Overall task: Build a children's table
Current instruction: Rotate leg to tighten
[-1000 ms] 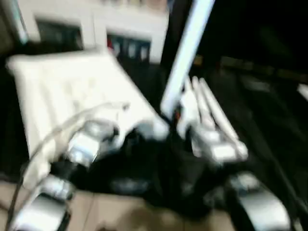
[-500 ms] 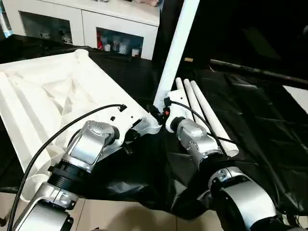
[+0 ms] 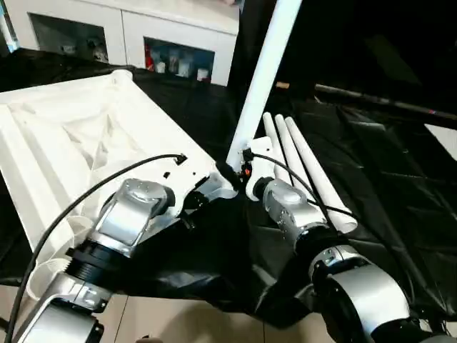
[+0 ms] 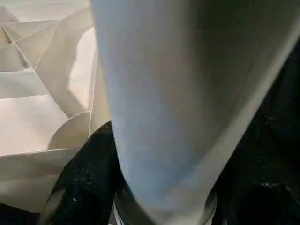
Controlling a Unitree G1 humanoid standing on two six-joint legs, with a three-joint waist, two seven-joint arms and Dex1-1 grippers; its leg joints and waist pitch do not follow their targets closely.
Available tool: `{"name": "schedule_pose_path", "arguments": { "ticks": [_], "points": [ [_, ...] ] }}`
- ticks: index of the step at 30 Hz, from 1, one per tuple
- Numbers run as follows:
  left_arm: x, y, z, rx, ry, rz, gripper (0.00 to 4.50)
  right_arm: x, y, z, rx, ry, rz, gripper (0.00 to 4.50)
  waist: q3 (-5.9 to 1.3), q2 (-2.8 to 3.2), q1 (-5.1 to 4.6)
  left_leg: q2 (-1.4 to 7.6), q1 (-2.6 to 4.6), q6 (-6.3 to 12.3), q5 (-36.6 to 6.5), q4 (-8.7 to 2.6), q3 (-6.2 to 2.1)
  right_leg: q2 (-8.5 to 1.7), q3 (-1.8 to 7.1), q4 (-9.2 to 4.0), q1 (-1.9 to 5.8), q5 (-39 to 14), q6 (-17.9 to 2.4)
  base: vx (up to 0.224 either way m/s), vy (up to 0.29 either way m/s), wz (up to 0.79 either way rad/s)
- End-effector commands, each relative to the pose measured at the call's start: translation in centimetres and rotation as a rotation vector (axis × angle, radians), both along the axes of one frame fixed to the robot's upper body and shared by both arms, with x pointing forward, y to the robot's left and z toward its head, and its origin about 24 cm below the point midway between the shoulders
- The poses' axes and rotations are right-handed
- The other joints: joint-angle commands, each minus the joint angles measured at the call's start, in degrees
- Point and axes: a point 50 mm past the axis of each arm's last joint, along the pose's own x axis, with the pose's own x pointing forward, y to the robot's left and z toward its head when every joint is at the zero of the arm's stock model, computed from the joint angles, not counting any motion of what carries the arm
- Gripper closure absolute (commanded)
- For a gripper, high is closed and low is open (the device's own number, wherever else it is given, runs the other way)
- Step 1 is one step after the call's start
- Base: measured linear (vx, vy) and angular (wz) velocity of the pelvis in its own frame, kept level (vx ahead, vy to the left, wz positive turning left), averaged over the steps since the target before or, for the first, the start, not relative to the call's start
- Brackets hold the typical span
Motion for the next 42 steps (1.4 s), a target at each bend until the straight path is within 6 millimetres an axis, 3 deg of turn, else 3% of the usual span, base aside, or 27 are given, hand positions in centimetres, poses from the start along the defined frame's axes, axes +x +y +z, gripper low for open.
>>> {"name": "schedule_pose_path", "arguments": {
  "ticks": [1,5,7,8,11,13,16,17,20,30,36,42],
  "points": [
    [0.1,-1.3,1.7,-0.051,-0.066,-0.099,4.50,-1.0,-1.5,-2.5,-0.024,0.133,0.002,1.33,-2.31,2.20,-0.30,0.31,0.46,-1.70,-5.4,-3.27,0.62,-4.34,3.48,-4.35,1.73,9.3,-7.0,0.000,0.000,0.00],
    [0.1,-1.2,1.8,-0.049,-0.068,-0.134,4.50,-0.4,-1.8,-1.0,0.016,0.067,0.083,0.99,-2.38,2.37,-0.22,0.38,0.43,-1.26,-4.6,-3.17,0.69,-4.32,3.37,-4.26,1.97,10.6,-8.0,0.000,0.000,0.00],
    [0.1,-1.1,1.7,-0.045,-0.068,-0.161,4.50,-0.4,-2.0,-0.3,0.031,0.035,0.156,0.78,-2.55,2.56,-0.16,0.21,0.15,-0.29,-1.1,-2.78,0.84,-4.34,3.48,-3.82,2.26,15.2,-8.7,0.000,0.000,0.00],
    [0.0,-1.0,1.6,-0.043,-0.066,-0.172,4.50,-0.4,-2.1,-0.1,0.038,0.024,0.191,0.65,-2.85,2.51,-0.15,-0.06,-0.06,0.83,3.3,-2.35,0.78,-3.91,3.26,-3.28,2.60,21.3,-8.9,0.000,0.000,0.00],
    [-0.1,-0.8,1.4,-0.031,-0.056,-0.211,4.50,-0.6,-2.8,0.4,0.030,-0.010,0.278,0.54,-3.08,2.49,-0.24,-0.31,-0.15,2.09,7.2,-1.84,0.84,-3.43,3.08,-2.79,2.68,27.7,-9.4,0.000,0.000,0.00],
    [-0.2,-0.6,1.3,-0.025,-0.057,-0.244,4.50,-0.8,-3.4,0.7,0.022,-0.028,0.336,0.54,-3.07,2.50,-0.26,-0.30,-0.22,2.56,7.5,-1.77,0.90,-3.55,3.10,-2.61,2.73,29.3,-9.9,0.000,0.000,0.00],
    [-0.7,-0.4,1.3,-0.084,-0.051,-0.348,4.50,-1.3,-4.4,1.4,0.018,-0.071,0.412,0.54,-2.93,2.41,-0.16,-0.32,-0.25,2.70,5.4,-1.77,0.94,-3.66,3.11,-2.90,2.87,27.6,-9.9,0.000,0.000,0.00],
    [-0.8,-0.5,1.4,-0.112,-0.046,-0.370,4.50,-1.4,-4.6,1.6,0.020,-0.081,0.431,0.54,-2.88,2.43,-0.12,-0.09,-0.11,2.18,2.9,-1.99,0.91,-3.90,3.14,-3.15,2.72,24.6,-9.8,0.000,0.000,0.00],
    [-1.2,-0.3,1.4,-0.145,-0.032,-0.433,4.50,-2.1,-5.1,2.0,0.001,-0.105,0.503,0.54,-2.77,2.50,-0.16,0.11,-0.07,1.78,1.1,-2.13,0.90,-4.04,3.15,-3.37,2.65,21.1,-10.3,0.000,0.000,0.00],
    [-1.6,0.0,1.4,-0.196,0.001,-0.523,4.50,-3.4,-6.0,2.2,-0.050,-0.115,0.607,0.54,-2.48,2.60,0.04,0.12,-0.12,1.99,-0.7,-2.21,1.01,-4.35,3.29,-3.70,2.36,15.8,-10.4,0.000,0.000,0.00],
    [-1.5,0.5,1.3,-0.186,0.010,-0.529,4.50,-3.7,-6.7,2.2,-0.060,-0.110,0.614,1.07,-2.31,2.63,0.04,0.24,-0.09,1.45,-2.6,-2.39,0.99,-4.49,3.28,-3.99,2.23,11.5,-10.0,0.000,0.000,0.00],
    [-1.5,0.7,1.3,-0.188,0.012,-0.529,4.50,-3.8,-7.1,2.2,-0.056,-0.101,0.611,1.60,-2.41,2.56,0.05,0.19,-0.11,1.80,-2.3,-2.28,1.06,-4.49,3.31,-3.85,2.09,11.7,-10.4,0.000,0.000,0.00]
  ]
}}
